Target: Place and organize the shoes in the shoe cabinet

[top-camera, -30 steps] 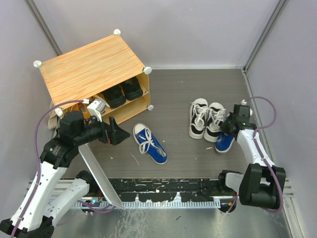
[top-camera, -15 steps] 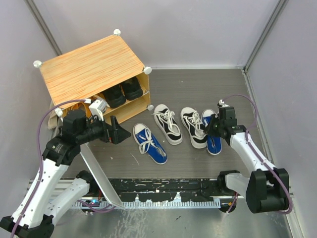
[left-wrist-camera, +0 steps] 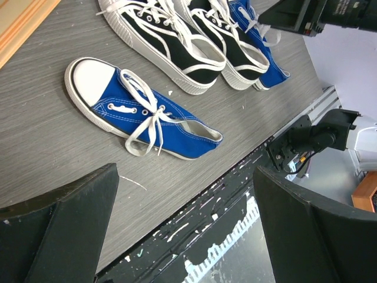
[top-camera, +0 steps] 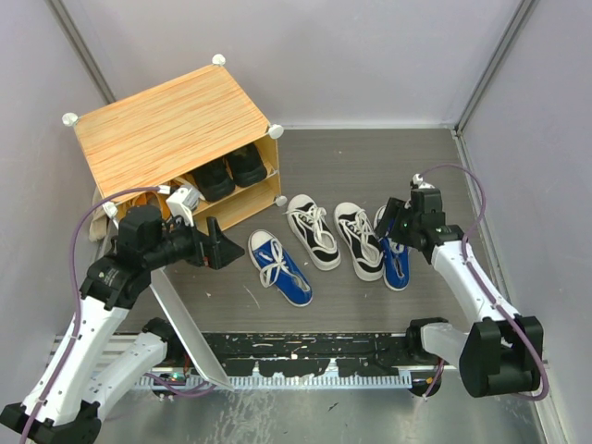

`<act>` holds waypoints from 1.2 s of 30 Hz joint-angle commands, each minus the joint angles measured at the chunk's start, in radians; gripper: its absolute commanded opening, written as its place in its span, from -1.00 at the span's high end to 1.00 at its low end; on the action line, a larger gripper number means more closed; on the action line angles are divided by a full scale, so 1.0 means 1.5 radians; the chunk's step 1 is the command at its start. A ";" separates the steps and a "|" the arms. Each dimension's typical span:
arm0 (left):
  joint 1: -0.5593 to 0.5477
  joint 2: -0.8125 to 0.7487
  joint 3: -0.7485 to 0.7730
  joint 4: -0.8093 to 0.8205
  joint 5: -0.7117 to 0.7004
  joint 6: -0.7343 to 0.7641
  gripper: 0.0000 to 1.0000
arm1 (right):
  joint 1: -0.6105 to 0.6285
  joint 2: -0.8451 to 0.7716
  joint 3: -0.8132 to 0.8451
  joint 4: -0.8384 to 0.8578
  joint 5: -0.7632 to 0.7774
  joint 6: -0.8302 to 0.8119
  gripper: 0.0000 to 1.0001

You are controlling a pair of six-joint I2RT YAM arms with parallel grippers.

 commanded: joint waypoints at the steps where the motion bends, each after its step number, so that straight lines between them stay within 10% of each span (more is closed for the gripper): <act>1: -0.002 -0.013 -0.002 0.036 0.005 -0.004 -0.96 | 0.002 -0.031 0.054 -0.041 0.082 0.016 -0.38; 20: -0.002 -0.007 0.011 0.010 -0.010 0.005 -0.96 | 0.002 0.139 -0.006 0.043 0.051 0.042 -0.16; 30: -0.003 -0.013 0.015 -0.006 -0.024 0.008 -0.96 | 0.002 0.114 0.027 0.025 0.110 0.021 0.89; 36: -0.002 -0.012 0.032 -0.019 -0.037 0.014 -0.96 | 0.003 0.015 0.111 -0.037 0.192 -0.022 0.98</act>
